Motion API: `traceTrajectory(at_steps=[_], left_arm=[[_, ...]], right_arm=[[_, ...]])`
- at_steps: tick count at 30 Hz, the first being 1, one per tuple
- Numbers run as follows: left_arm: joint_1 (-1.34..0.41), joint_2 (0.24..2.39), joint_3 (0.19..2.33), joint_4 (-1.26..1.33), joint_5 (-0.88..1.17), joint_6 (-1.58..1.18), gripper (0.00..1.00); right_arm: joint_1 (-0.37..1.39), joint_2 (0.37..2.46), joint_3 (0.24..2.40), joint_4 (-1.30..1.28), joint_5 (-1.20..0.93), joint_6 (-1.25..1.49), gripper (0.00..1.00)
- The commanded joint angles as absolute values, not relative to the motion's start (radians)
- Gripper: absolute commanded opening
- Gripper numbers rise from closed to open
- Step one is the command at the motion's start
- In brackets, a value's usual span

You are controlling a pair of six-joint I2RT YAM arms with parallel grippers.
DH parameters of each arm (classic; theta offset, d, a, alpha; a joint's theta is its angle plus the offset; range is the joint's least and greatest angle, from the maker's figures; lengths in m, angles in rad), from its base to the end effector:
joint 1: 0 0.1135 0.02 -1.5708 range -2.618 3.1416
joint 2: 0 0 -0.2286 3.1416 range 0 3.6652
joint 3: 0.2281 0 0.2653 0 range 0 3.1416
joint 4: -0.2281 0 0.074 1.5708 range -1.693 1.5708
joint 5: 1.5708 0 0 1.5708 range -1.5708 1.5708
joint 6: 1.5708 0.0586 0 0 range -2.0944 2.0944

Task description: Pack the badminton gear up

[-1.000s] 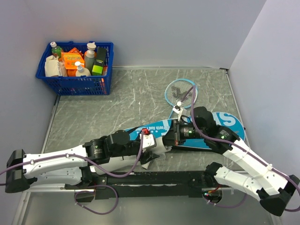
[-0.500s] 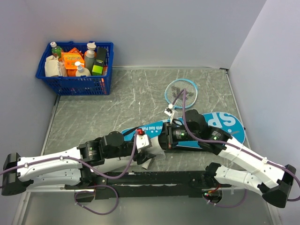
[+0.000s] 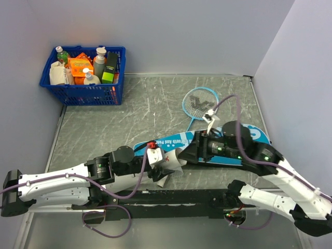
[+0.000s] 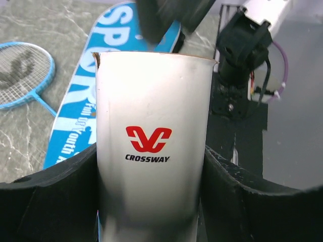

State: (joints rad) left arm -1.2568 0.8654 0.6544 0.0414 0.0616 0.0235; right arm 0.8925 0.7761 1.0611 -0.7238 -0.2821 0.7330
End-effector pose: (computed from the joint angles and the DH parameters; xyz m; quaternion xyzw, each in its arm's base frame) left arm 0.0792 -0.2557 0.2697 0.4723 0.6009 -0.3918 0.5121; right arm 0.1165 0.1706 0.3485 -0.1417 0.8270 0.4671 0.2789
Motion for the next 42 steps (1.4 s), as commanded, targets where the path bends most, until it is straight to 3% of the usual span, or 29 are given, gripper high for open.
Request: traceTrajectory(at_steps=[1,5,10,17,29,42], left_arm=[[-1.261,0.842,0.644,0.153,0.023,-0.071,0.01],[-1.261,0.842,0.646,0.140,-0.026,-0.072,0.01],[-1.261,0.871,0.675,0.083,-0.246,-0.092,0.01],[-1.261,0.859,0.681,0.057,-0.422,-0.120,0.01],[-1.261,0.807,0.673,0.005,-0.443,-0.201,0.01],[-1.261,0.765,0.641,0.018,-0.410,-0.227,0.01]], right_arm=[[0.890,0.727,1.184,-0.958,-0.121,0.706,0.74],[0.887,0.700,1.169,-1.052,-0.031,0.768,0.75],[0.885,0.608,0.997,-1.040,-0.012,0.918,0.75],[0.885,0.569,0.717,-0.843,-0.120,1.074,0.72],[0.894,0.716,0.493,-0.445,-0.184,1.324,0.70],[1.003,0.940,0.485,-0.247,-0.132,1.474,0.70]])
